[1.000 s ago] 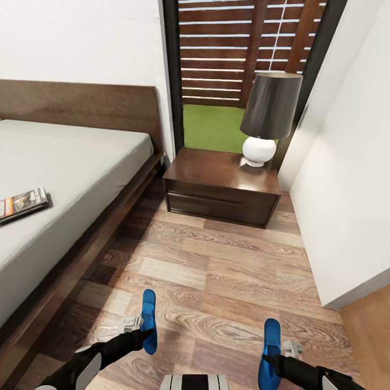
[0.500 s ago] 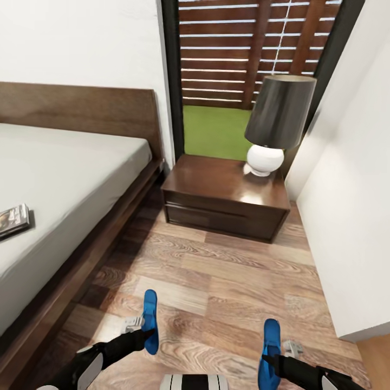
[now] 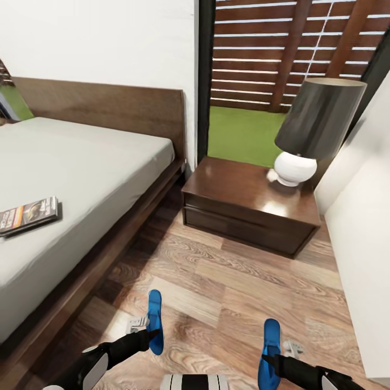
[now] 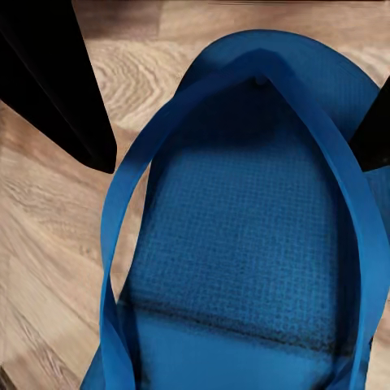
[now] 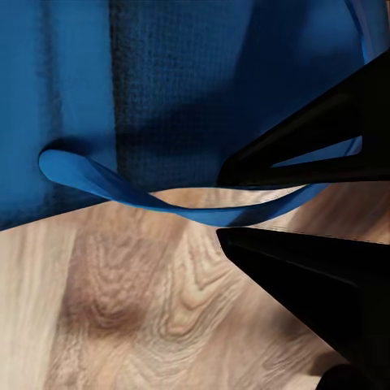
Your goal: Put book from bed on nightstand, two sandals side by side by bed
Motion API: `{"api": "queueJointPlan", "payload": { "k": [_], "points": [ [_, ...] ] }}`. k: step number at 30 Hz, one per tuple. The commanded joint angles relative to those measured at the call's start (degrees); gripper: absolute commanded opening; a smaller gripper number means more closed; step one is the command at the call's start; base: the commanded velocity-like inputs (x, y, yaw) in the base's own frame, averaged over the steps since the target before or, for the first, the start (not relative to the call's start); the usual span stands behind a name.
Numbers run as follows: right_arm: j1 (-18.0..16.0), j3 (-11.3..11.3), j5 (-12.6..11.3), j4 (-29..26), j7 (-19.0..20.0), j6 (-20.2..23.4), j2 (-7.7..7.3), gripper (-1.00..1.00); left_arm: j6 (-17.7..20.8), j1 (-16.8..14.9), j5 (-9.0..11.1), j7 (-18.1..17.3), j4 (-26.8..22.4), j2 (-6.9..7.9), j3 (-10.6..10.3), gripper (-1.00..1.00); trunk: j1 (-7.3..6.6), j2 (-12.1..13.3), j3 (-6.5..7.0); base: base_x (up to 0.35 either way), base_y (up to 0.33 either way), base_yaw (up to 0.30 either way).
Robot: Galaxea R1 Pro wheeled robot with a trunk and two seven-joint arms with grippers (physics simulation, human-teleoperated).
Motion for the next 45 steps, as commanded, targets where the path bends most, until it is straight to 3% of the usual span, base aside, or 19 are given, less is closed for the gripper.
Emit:
{"api": "queueJointPlan", "payload": {
  "k": [1, 25, 45],
  "points": [
    [0.0, 0.3, -0.7, -0.1, 0.3, 0.6, -0.05, -1.0, 0.4, 0.0, 0.5, -0.1, 0.0, 0.03, -0.3, -1.0, -0.01, 0.0, -0.04, 0.001, 0.0, 0.291],
    [0.0, 0.3, -0.7, -0.1, 0.3, 0.6, -0.04, -1.0, 0.4, 0.0, 0.5, -0.1, 0.0, 0.01, -0.3, -1.0, -0.01, 0.0, -0.04, 0.0, 0.0, 0.291],
    [0.0, 0.3, -0.7, -0.1, 0.3, 0.6, -0.05, -1.0, 0.4, 0.0, 0.5, 0.0, 0.0, 0.01, -0.3, -1.0, -0.01, 0.0, -0.04, 0.0, -0.096, 0.291]
  ]
}}
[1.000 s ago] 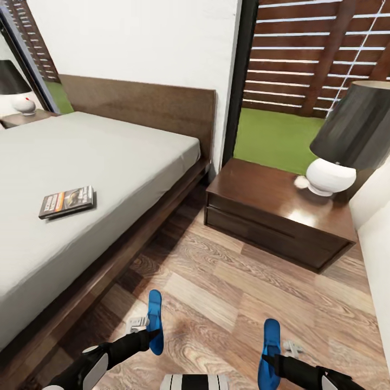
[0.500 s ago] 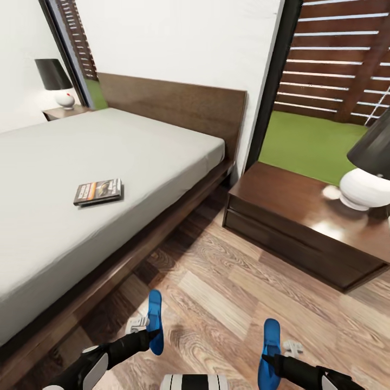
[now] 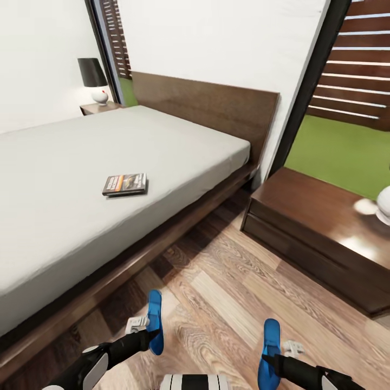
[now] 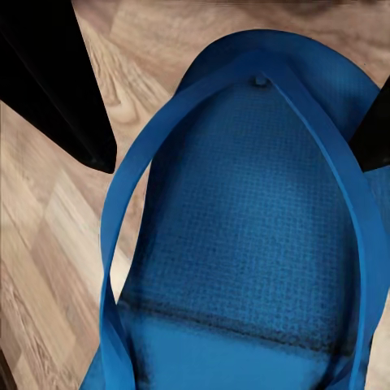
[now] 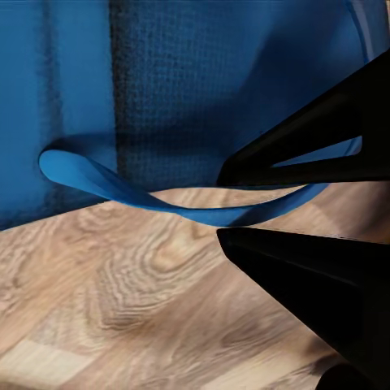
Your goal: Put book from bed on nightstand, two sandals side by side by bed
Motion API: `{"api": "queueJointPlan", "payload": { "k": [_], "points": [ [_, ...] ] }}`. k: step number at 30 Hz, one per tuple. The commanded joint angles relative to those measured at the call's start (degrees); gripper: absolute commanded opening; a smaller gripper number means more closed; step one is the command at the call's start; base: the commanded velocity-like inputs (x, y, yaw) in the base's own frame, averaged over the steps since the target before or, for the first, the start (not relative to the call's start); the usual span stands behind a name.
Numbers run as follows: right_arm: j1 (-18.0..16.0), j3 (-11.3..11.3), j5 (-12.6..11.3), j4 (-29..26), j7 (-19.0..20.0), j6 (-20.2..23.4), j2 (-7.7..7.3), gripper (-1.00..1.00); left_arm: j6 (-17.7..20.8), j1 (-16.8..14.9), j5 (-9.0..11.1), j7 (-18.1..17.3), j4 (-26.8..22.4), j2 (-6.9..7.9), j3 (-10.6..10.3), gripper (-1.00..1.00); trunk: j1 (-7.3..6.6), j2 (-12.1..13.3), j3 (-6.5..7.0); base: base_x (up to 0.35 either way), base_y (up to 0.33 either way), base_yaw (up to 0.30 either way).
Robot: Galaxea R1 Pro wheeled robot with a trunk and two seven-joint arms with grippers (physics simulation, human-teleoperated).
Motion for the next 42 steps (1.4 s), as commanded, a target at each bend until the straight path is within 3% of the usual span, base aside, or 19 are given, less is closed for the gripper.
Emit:
{"api": "queueJointPlan", "payload": {
  "k": [1, 17, 42],
  "points": [
    [0.0, 0.3, -0.7, -0.1, 0.3, 0.6, -0.05, -1.0, 0.4, 0.0, 0.6, -0.1, 0.0, 0.04, -0.3, -1.0, -0.01, 0.0, -0.04, 0.0, 0.0, 0.291],
    [0.0, 0.3, -0.7, -0.1, 0.4, 0.6, -0.05, -1.0, 0.4, 0.0, 0.6, -0.1, 0.0, 0.04, -0.3, -1.0, -0.01, 0.0, -0.04, 0.0, 0.0, 0.282],
    [0.0, 0.3, -0.7, -0.1, 0.4, 0.6, -0.05, -1.0, 0.4, 0.0, 0.6, -0.2, 0.0, 0.04, -0.3, -1.0, -0.01, 0.0, -0.04, 0.0, 0.0, 0.056]
  ]
}}
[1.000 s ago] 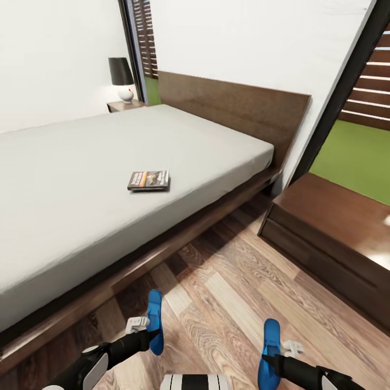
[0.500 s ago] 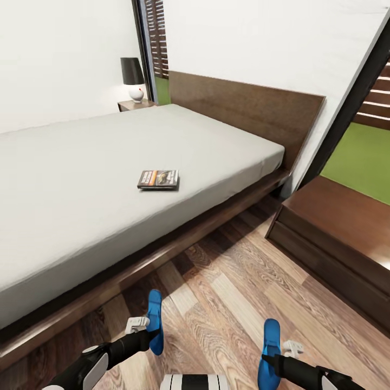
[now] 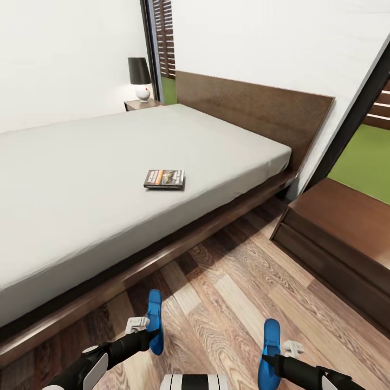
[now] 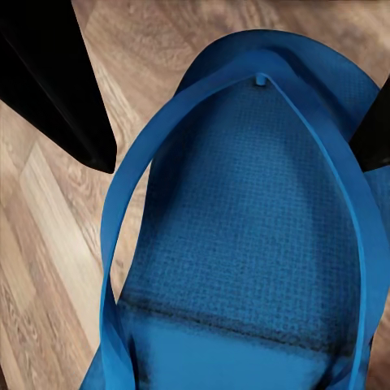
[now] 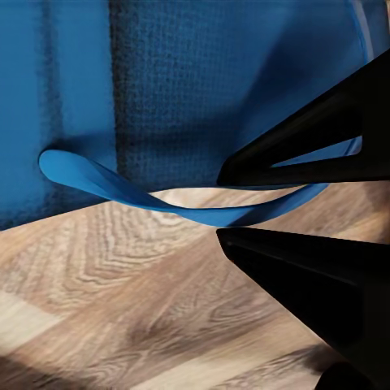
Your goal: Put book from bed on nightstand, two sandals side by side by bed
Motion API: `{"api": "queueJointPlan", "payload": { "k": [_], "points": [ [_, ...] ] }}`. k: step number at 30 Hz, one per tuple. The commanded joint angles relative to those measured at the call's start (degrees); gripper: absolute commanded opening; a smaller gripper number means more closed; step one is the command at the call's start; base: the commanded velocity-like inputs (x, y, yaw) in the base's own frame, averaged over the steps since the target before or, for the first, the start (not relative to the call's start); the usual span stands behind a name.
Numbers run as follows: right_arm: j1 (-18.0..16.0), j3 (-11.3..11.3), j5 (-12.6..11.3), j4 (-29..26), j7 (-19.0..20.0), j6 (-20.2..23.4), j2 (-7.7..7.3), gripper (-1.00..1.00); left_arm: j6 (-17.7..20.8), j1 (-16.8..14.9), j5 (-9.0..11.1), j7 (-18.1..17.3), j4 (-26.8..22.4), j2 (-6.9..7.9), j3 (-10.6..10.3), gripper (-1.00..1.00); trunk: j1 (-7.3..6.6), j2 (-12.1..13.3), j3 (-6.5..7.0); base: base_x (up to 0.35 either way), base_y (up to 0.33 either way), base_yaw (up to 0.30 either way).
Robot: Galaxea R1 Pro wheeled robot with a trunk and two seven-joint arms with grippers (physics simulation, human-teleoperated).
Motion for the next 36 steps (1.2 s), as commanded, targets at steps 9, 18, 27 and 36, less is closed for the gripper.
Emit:
{"api": "queueJointPlan", "payload": {
  "k": [9, 18, 27, 36],
  "points": [
    [0.0, 0.3, -0.7, 0.0, 0.3, 0.6, -0.04, -1.0, 0.4, 0.0, 0.6, -0.1, 0.0, 0.05, -0.3, -1.0, -0.01, 0.0, -0.04, -0.084, 0.0, 0.006],
    [0.0, 0.3, -0.7, 0.0, 0.3, 0.6, -0.04, -1.0, 0.4, 0.0, 0.6, -0.1, 0.0, 0.05, -0.3, -1.0, -0.01, 0.0, -0.04, -0.046, 0.0, 0.0],
    [0.0, 0.3, -0.7, 0.0, 0.3, 0.6, -0.04, -1.0, 0.4, 0.0, 0.6, -0.2, 0.0, 0.05, -0.3, -1.0, -0.01, 0.0, -0.04, -0.171, 0.0, 0.008],
    [0.0, 0.3, -0.7, 0.0, 0.3, 0.6, -0.04, -1.0, 0.4, 0.0, 0.6, -0.1, 0.0, 0.05, -0.3, -1.0, -0.01, 0.0, -0.04, -0.032, 0.0, 0.253]
  ]
}}
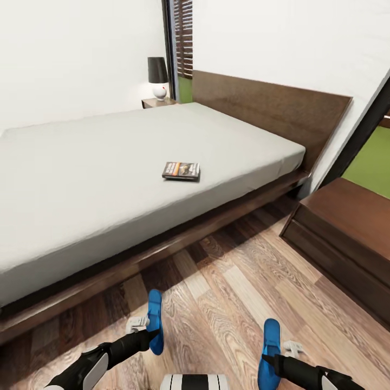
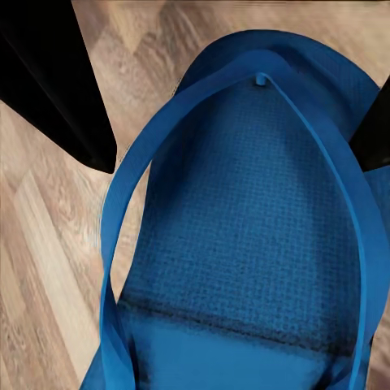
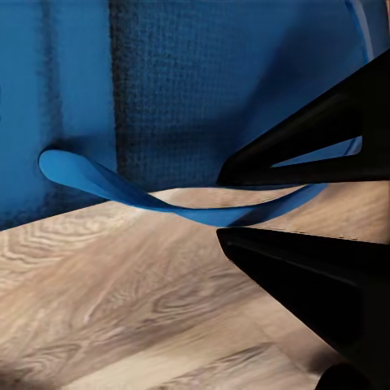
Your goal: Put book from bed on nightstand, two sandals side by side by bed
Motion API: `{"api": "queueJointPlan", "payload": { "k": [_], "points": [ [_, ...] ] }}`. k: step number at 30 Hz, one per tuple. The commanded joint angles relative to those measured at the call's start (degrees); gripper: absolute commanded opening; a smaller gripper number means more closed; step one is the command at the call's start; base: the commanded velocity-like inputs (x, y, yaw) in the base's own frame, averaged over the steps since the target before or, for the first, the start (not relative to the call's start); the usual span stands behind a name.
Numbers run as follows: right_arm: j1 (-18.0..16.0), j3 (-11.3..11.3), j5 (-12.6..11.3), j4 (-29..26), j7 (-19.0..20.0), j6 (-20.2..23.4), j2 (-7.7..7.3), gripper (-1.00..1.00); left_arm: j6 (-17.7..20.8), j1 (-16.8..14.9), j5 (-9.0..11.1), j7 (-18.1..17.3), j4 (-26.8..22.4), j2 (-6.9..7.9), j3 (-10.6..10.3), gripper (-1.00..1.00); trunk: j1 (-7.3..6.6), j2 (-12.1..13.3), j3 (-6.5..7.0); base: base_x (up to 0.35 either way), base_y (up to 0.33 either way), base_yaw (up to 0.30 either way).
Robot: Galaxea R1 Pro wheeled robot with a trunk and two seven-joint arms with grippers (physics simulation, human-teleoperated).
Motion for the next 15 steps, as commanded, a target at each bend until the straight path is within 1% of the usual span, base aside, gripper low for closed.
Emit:
{"api": "queueJointPlan", "payload": {
  "k": [1, 15],
  "points": [
    [0.0, 0.3, -0.7, -0.1, 0.3, 0.6, -0.05, -1.0, 0.4, 0.0, 0.5, -0.1, 0.0, 0.04, -0.3, -1.0, -0.01, 0.0, -0.04, -0.001, 0.0, 0.291],
    [0.0, 0.3, -0.7, -0.1, 0.3, 0.6, -0.05, -1.0, 0.4, 0.0, 0.6, -0.2, 0.0, 0.04, -0.3, -1.0, -0.01, 0.0, -0.04, 0.0, 0.0, 0.292]
  ]
}}
